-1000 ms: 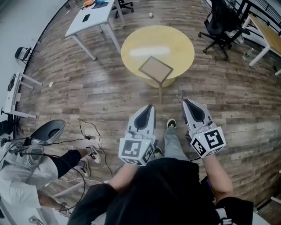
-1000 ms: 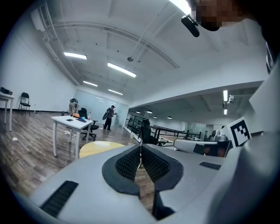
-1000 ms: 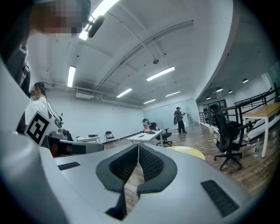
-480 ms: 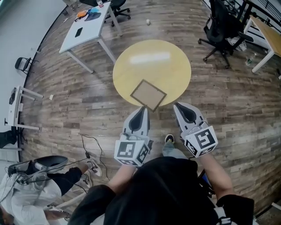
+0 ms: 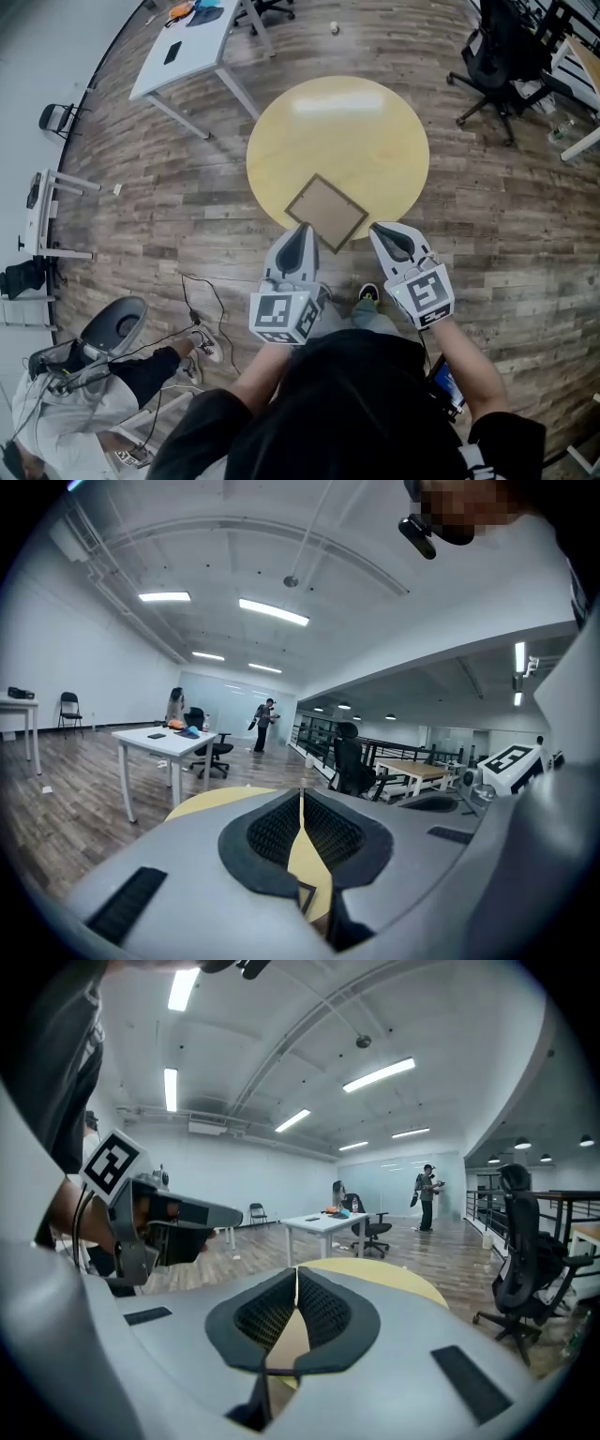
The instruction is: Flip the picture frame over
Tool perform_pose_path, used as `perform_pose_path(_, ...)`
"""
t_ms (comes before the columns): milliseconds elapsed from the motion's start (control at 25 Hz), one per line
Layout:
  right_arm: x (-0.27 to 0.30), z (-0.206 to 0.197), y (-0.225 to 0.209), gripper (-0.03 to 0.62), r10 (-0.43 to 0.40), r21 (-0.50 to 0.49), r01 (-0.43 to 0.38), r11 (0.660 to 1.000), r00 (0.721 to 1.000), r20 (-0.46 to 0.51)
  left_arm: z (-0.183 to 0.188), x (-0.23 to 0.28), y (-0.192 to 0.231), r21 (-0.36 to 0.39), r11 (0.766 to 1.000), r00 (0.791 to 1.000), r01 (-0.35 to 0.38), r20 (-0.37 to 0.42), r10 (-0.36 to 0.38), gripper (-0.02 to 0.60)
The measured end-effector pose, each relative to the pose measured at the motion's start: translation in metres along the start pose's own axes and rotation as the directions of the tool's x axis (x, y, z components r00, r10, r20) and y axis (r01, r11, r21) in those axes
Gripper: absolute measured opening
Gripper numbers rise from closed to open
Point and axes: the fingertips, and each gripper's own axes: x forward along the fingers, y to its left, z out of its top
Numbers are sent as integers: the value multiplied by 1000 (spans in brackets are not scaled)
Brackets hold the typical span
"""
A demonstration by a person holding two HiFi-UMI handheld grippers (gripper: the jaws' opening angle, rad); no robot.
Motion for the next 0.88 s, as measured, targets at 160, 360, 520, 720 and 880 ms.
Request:
perform_pose_path(160,36,-33,8,18,49,-95,-60,994,992,-112,-30,21,29,2,1000,997,-17,-79,17,29)
perform_pose_path(360,77,-83,39,20,154,-210,-212,954,953,-262,-62,34,65,-19,1000,991,-20,-136,17,29)
perform_pose_path(520,97,-132,63,20,229,-253,-340,906,895,-384,-91,39,83,-31,999,985,-18,-170,13,29)
perform_pose_path(720,115,-177,91,21,274,-287,-449,846,829,-487,-123,37,105,-57,998,980,-5,-200,-6,29)
perform_pose_path(880,121,-197,96,21,304,-327,-532,781,782,-544,-133,46,108,-55,998,977,13,-213,-25,29)
